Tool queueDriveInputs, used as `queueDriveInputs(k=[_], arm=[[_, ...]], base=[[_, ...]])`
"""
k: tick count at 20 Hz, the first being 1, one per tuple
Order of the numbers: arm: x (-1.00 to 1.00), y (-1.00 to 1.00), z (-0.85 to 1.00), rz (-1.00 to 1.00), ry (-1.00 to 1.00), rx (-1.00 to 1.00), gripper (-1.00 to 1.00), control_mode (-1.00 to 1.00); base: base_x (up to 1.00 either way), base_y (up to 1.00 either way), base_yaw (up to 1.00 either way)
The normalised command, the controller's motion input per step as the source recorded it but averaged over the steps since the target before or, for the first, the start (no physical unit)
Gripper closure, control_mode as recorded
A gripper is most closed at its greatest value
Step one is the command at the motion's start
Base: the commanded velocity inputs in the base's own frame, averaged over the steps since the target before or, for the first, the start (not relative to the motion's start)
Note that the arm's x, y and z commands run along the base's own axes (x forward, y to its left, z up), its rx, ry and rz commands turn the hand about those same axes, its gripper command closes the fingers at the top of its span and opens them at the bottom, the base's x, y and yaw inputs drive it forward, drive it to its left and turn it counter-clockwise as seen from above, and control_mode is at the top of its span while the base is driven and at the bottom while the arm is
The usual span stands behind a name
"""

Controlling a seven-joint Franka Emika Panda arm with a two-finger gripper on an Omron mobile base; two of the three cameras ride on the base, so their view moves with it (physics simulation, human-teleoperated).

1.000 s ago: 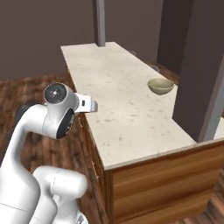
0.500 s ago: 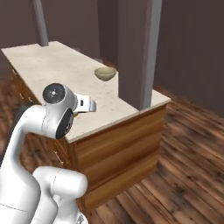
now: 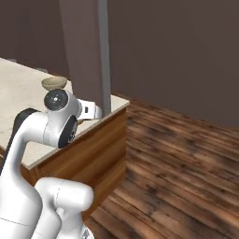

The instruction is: Retrieve the tangerine and orange from the fridge and place them into the bowl on the dining table.

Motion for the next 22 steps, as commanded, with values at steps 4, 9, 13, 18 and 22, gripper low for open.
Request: queueDriveInputs(k=[4, 9, 13, 18, 22], arm=[[0.0, 0.0, 0.0, 0.0, 0.0, 0.0, 1.0, 1.0], [0.0, 0.0, 0.0, 0.0, 0.0, 0.0, 1.0, 1.0], [0.0, 0.0, 0.0, 0.0, 0.0, 0.0, 1.0, 1.0], [0.0, 0.0, 0.0, 0.0, 0.0, 0.0, 1.0, 1.0], [0.0, 0.0, 0.0, 0.0, 0.0, 0.0, 1.0, 1.0]], base=[[0.87, -0.07, -0.54], [1.0, 0.0, -0.53], [1.0, 0.0, -0.51], [1.0, 0.13, -0.48], [1.0, 0.28, -0.38]])
